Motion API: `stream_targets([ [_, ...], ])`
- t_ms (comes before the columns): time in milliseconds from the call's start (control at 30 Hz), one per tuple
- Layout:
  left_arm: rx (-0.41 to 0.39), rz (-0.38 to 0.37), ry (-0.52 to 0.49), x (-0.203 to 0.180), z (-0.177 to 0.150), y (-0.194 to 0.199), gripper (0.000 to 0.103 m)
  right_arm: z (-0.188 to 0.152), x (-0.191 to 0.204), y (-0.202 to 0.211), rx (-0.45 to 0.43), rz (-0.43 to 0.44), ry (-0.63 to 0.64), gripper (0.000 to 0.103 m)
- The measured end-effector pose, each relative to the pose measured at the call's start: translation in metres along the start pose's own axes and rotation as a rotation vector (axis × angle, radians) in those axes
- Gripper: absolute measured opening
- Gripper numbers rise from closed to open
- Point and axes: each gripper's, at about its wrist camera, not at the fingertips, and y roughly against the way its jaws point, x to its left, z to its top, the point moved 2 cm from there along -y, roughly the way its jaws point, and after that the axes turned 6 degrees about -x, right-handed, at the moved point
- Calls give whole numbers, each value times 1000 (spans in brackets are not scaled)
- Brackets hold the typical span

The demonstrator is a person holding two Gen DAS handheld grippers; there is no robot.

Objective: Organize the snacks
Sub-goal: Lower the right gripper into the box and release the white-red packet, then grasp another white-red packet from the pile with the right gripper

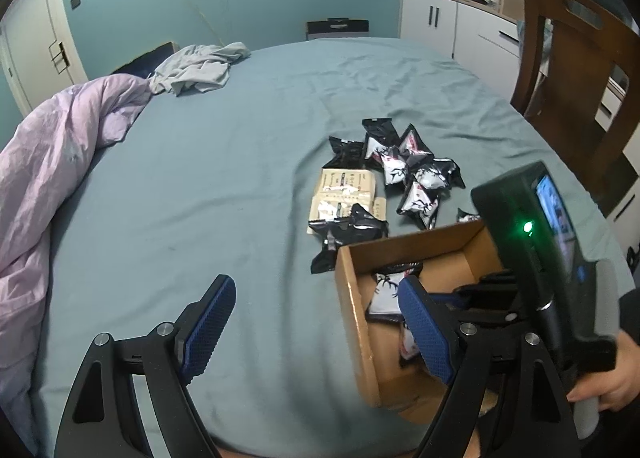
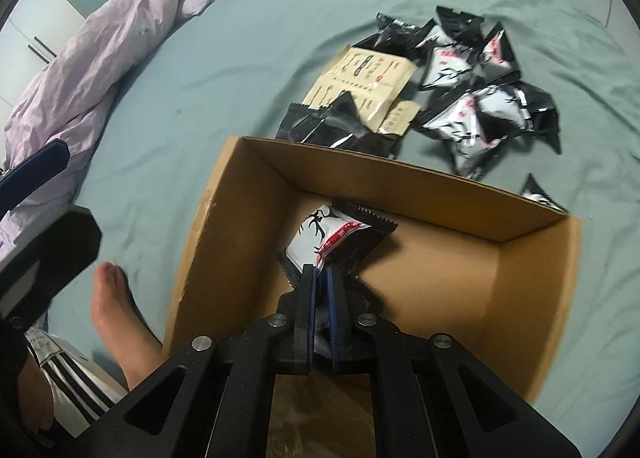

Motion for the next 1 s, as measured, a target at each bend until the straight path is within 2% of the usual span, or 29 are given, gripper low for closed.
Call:
stream_targets([
  [167,0,13,35,7,2,-2,84,0,5,-1,-14,15,14,5],
  [267,-12,15,50,10,2,1,84,-2,1,10,-28,81,-40,6],
  [300,-16,16,53,10,3,1,84,-3,-3,15,-26,94,-65,10],
  [367,-18,20,60,11,2,2,85,-6,-12,26,-28,83,-93,26],
  [433,-8,20,63,11,1,1,85,-8,-19,40,-45,37,-87,54],
  [500,-1,16,58,9,0,0,84,-11,-30,60,-85,12,-108,63],
  [567,-5,15,44,5,0,2,85,-12,-36,79,-126,35,-140,66],
  [633,-11,15,29,1,-1,4,85,-15,-49,102,-173,66,-197,77],
  [667,-11,14,21,-1,-1,5,85,-17,-55,112,-197,64,-210,77],
  [700,-11,12,16,-3,-1,5,85,-21,-59,121,-215,51,-213,78],
  [800,-6,4,4,-9,-1,5,85,-27,-75,148,-286,-91,-195,83],
  [833,-5,0,1,-11,-1,5,85,-27,-82,155,-290,-161,-176,83],
  [933,0,4,-15,-15,-2,4,85,-22,-95,159,-254,-265,-130,83],
  [1000,6,12,-26,-17,-3,2,85,-22,-113,160,-280,-348,-201,83],
])
